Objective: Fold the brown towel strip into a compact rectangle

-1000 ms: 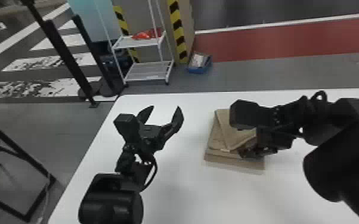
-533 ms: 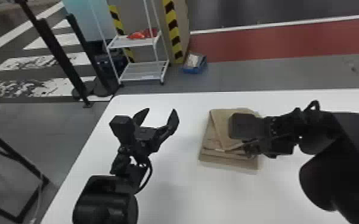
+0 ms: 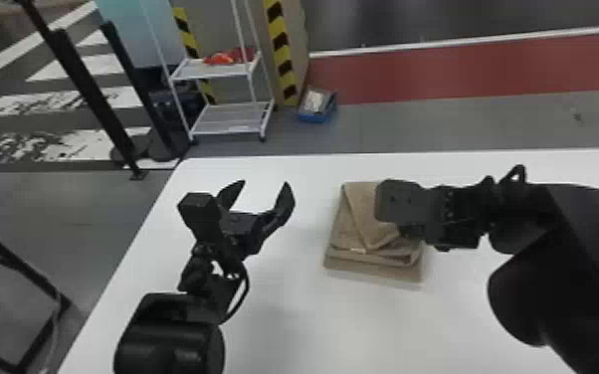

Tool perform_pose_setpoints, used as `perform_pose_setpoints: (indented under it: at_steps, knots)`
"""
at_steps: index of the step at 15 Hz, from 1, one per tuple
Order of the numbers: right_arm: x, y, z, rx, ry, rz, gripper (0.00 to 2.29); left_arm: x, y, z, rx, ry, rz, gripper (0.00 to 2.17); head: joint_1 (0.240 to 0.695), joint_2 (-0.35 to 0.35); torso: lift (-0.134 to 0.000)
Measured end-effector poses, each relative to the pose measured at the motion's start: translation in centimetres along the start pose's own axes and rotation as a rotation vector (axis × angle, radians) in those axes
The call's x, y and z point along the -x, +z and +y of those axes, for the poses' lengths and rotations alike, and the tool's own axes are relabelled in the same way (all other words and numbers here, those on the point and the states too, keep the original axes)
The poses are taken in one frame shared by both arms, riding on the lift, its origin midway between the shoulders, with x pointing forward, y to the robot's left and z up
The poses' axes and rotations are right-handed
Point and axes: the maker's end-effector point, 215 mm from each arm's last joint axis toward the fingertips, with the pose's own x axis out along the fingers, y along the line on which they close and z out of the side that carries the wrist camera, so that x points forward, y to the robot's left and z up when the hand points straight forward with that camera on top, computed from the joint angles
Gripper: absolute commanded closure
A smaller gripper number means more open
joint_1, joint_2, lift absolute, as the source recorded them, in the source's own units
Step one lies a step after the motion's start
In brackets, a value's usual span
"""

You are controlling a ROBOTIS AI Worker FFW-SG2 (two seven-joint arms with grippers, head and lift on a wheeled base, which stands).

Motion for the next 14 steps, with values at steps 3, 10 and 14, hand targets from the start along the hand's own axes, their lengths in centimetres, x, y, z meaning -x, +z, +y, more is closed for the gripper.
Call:
perform_pose_setpoints:
  at_steps: [3,10,14]
  knots:
    - [0.0,0.5,0.3,-0.014,0.007,-0.02,0.4,0.0,-0.1,-0.1,0.0,-0.002,0.002,0.09,0.695,0.255,-0.123]
    - [0.9,-0.8,1.3,-0.003,-0.014,-0.004,0.41,0.2,-0.4,-0.2,0.001,-0.004,0.006,0.09,0.695,0.246,-0.123]
    - [0.3,-1.2,1.1,0.008,-0.026,0.012,1.01,0.3,-0.4,-0.4,0.001,-0.006,0.007,0.09,0.695,0.24,-0.123]
